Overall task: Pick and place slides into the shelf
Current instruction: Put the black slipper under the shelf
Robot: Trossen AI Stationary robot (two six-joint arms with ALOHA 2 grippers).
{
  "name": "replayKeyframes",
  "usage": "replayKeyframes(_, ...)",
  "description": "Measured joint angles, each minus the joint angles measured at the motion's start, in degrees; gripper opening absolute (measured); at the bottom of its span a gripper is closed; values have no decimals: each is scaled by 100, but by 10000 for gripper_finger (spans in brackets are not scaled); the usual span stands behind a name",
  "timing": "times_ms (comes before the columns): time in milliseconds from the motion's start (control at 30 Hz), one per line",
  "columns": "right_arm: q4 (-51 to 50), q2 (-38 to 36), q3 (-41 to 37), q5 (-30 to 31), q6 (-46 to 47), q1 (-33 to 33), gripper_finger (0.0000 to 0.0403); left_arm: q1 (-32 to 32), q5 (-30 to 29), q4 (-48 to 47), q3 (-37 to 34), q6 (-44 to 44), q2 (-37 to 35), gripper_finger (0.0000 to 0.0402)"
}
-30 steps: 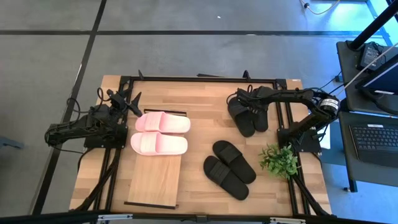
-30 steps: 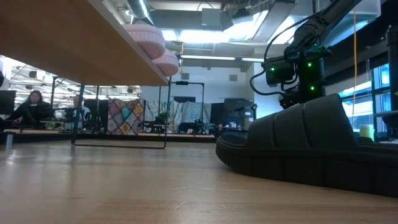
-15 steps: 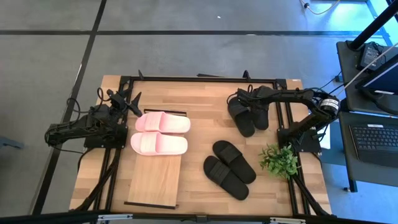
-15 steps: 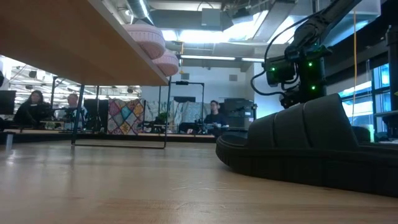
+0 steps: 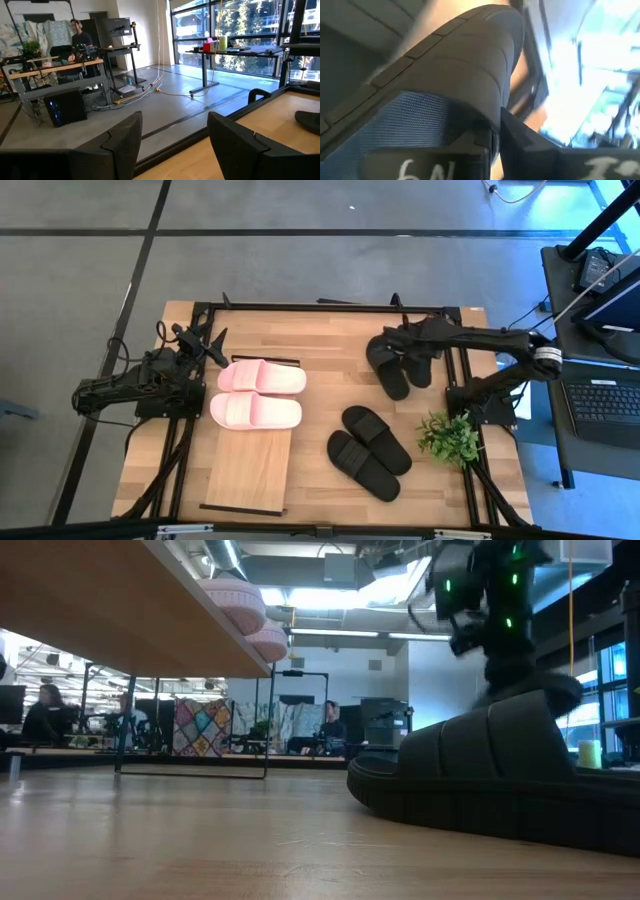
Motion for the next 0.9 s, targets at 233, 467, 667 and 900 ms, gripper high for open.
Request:
replayKeyframes(233, 544, 8, 784, -38, -288, 1612, 15, -2, 1, 0, 1, 1, 0, 217)
replayKeyframes(467, 2257, 439, 956, -315, -1562, 2907, 15, 0, 1, 0, 0, 2, 0, 217)
replayKeyframes(667, 2669, 1117, 952, -598, -1676, 3458, 15, -2, 1, -2, 0, 2, 0, 217)
replayKeyframes(900, 3171, 2010, 993, -584, -2895, 3616, 15, 0, 1, -2, 1, -1, 0, 217)
